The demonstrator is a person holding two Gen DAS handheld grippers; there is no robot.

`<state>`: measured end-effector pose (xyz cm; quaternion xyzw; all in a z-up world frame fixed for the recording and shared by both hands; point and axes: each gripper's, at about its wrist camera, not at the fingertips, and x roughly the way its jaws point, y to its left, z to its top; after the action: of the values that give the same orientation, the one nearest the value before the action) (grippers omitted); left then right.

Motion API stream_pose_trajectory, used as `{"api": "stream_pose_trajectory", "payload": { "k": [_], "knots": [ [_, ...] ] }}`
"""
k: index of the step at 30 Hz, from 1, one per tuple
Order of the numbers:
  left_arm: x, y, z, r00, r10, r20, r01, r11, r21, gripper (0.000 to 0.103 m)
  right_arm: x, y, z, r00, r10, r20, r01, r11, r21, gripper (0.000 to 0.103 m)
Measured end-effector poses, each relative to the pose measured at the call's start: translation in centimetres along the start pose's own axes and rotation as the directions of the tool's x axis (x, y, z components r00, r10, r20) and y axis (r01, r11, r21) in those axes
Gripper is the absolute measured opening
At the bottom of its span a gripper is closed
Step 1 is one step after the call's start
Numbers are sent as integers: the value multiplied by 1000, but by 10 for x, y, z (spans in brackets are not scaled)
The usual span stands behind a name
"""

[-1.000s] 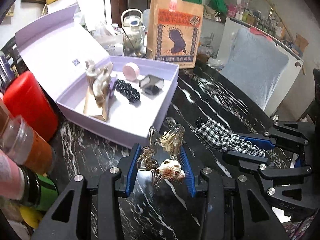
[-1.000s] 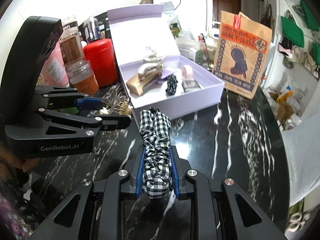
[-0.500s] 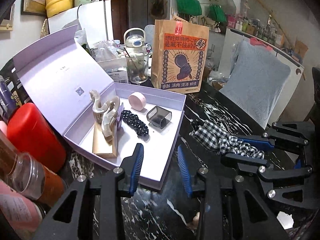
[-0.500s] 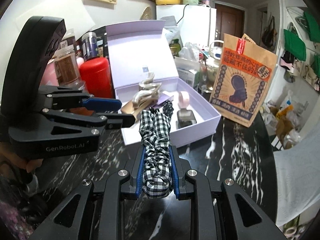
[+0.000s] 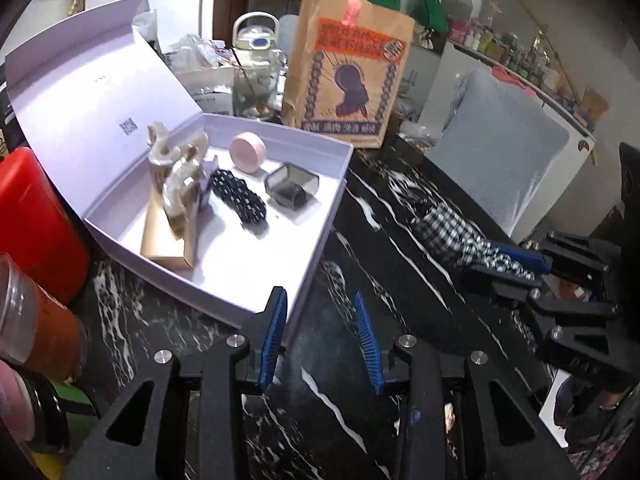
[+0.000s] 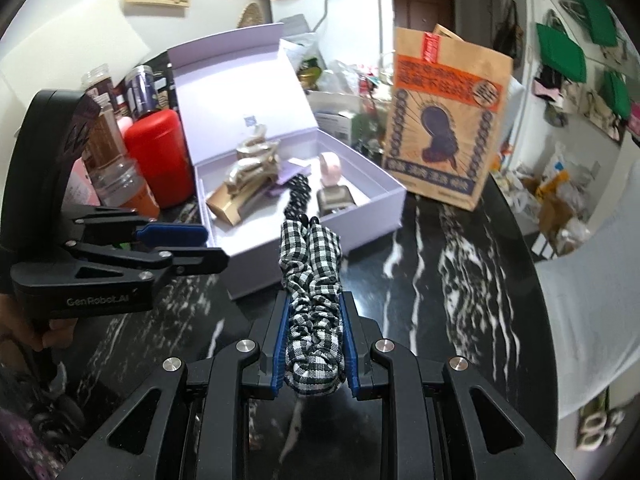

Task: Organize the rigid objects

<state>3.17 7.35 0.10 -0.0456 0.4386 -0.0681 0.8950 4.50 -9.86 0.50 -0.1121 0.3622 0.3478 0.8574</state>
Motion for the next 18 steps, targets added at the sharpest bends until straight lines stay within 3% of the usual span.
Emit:
{"api": "stream_pose_trajectory", "payload": {
  "k": [13,15,17,18],
  "knots": [
    [-1,-27,-29,997,9,-70,-7,1000,25,42,-22,-8,-36,999,-28,-17,29,997,68,23],
    [-1,-32,-34,997,7,-79,-5,1000,29,54,-27,-9,-42,999,-34,-17,36,996,79,23],
    [-2,-37,-40,997,0,-77,2,1000,28,102,-31,-10,-48,999,-39,-16,40,995,88,23],
    [-4,-39,-42,998,-3,-70,5,1000,26,103,-33,-11,-50,999,-41,-17,42,995,93,23]
  ]
}}
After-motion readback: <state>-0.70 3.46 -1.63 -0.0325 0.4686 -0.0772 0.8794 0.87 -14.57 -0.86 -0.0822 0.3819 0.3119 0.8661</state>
